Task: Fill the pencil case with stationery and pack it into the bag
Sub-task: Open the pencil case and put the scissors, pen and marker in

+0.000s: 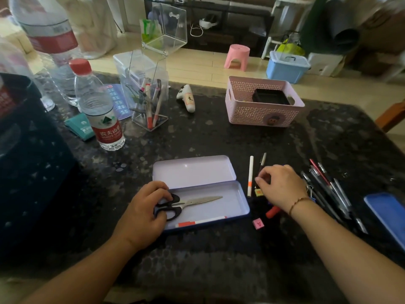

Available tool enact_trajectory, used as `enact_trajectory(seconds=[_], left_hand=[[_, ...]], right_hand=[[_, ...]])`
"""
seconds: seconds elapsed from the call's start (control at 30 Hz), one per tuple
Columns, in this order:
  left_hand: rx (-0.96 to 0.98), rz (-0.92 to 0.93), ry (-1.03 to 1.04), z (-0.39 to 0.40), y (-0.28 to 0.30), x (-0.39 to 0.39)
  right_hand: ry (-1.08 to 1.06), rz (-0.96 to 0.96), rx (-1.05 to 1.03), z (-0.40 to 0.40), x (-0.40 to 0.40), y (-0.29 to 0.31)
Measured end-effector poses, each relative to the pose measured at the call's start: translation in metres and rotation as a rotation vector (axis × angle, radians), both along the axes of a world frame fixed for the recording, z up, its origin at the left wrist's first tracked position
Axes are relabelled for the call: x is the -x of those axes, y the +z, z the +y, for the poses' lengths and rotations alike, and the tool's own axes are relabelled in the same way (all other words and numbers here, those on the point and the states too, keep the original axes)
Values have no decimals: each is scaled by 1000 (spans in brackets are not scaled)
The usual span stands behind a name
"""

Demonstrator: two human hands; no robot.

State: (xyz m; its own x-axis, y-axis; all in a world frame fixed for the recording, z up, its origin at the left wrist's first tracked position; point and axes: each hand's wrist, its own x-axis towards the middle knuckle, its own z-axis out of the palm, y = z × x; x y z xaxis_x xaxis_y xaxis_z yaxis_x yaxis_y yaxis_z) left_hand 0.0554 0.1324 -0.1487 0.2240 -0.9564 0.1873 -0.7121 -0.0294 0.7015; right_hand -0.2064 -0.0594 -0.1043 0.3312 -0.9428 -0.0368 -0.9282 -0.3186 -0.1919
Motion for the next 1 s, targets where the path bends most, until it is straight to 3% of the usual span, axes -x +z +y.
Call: enact_trajectory(seconds=[0.23, 0.37, 0.53, 0.7, 0.77, 0.9, 1.0], left_hand=[[0, -14, 12, 0, 0, 2], [-15, -7, 8, -1, 1, 0], [-19, -25, -6, -2, 2, 1], [-1, -17, -15, -2, 6, 1], [5, -11, -17, -3, 6, 1], [-10, -2, -12, -2, 3, 0], [-22, 5, -6, -1, 3, 1]], right_hand=[[-125, -86, 10, -34, 0, 3], [164, 55, -196, -52, 30, 26], [536, 280, -95, -43, 68, 25], [649, 314, 11, -50, 62, 8], [641, 252, 72, -53, 60, 5], [613, -144, 277, -24, 37, 21], [722, -201, 257, 19, -8, 21]])
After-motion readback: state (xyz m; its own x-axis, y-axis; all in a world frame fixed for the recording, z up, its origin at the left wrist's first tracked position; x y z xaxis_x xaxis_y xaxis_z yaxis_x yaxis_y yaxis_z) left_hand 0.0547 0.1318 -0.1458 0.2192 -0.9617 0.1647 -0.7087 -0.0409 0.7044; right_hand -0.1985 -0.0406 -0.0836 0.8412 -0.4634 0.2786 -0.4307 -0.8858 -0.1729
